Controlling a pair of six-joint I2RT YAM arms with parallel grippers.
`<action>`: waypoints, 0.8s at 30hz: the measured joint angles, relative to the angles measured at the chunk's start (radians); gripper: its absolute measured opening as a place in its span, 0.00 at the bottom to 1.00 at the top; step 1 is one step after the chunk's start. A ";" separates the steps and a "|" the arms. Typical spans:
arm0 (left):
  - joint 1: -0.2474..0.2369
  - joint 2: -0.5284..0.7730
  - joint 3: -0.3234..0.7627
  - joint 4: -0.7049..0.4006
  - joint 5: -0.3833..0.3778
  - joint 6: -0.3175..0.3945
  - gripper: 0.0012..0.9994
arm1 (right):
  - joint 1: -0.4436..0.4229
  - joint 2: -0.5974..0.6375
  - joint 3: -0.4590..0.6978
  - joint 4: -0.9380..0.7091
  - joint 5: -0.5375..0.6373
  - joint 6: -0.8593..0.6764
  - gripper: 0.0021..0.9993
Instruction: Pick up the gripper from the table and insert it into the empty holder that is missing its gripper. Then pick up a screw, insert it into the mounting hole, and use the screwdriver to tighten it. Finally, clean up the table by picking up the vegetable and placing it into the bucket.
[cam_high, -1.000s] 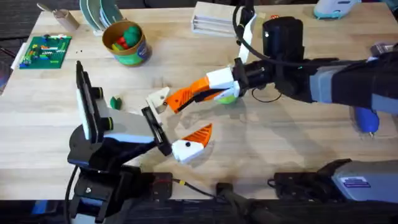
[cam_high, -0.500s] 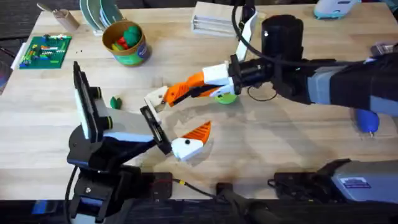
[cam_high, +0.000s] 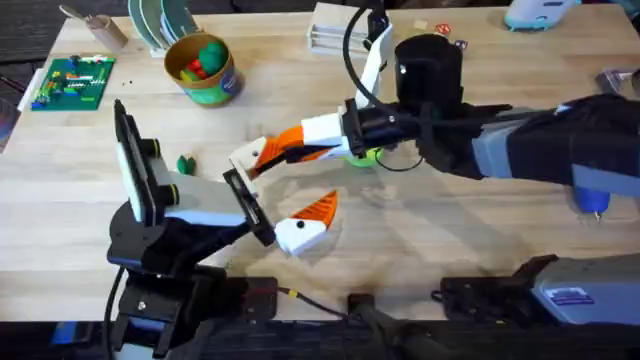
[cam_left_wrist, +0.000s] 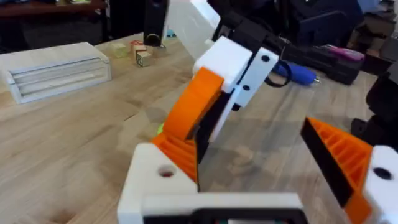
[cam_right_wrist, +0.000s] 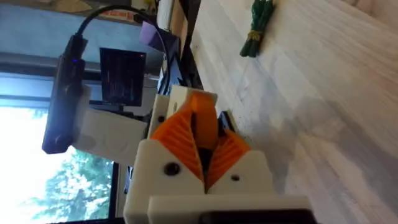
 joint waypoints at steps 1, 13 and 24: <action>0.001 0.000 0.000 0.000 -0.002 -0.001 0.99 | 0.003 0.004 0.000 0.006 0.007 0.000 0.01; 0.007 0.000 0.000 0.001 -0.017 -0.018 0.99 | 0.021 0.012 0.000 0.021 0.054 0.000 0.02; 0.001 0.000 0.000 0.002 0.009 0.000 0.99 | -0.013 0.033 0.000 -0.002 -0.009 0.000 0.57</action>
